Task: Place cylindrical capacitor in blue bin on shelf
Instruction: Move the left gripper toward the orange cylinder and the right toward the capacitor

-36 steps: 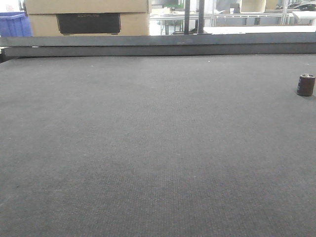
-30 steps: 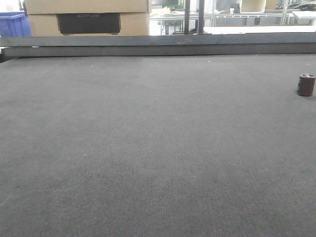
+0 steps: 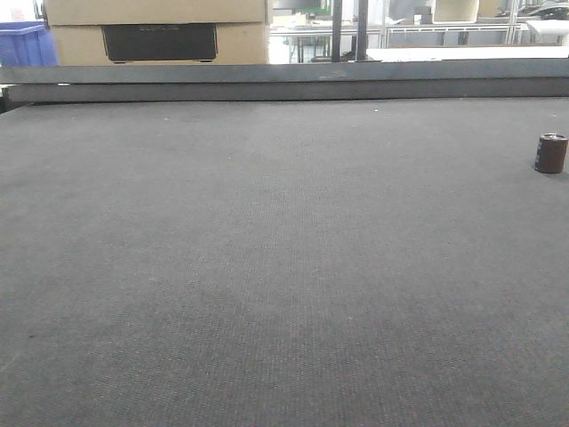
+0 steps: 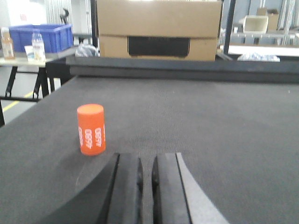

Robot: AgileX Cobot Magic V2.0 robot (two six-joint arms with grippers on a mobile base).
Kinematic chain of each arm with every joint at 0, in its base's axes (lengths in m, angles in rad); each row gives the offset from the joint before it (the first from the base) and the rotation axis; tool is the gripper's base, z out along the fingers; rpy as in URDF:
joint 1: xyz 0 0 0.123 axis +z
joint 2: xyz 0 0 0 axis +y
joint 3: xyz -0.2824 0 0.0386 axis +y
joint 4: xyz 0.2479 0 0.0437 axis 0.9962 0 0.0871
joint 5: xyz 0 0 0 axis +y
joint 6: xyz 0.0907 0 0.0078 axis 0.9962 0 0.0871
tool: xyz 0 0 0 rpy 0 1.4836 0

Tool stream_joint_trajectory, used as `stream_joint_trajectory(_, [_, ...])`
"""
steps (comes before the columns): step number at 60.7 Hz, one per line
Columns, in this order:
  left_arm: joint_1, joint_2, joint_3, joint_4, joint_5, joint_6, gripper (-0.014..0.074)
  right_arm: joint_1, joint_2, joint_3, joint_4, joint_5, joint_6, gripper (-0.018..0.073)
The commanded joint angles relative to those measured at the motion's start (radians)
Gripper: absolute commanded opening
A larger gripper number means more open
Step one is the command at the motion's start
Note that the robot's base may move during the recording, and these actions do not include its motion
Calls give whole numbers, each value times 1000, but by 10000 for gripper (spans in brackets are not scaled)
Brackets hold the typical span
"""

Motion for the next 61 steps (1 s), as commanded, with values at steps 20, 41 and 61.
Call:
stream_joint_trajectory(20, [3, -5, -3, -13, -146, -7, 44, -4, -3, 0, -7, -86, -1, -133])
stream_joint_trajectory(41, [3, 26, -242, 1, -40, -7, 27, -4, -3, -292, 12, 42, -1, -94])
stream_joint_trajectory(61, [3, 295, -566, 29, 187, -7, 432, -3, 347, -653, 12, 140, -1, 539])
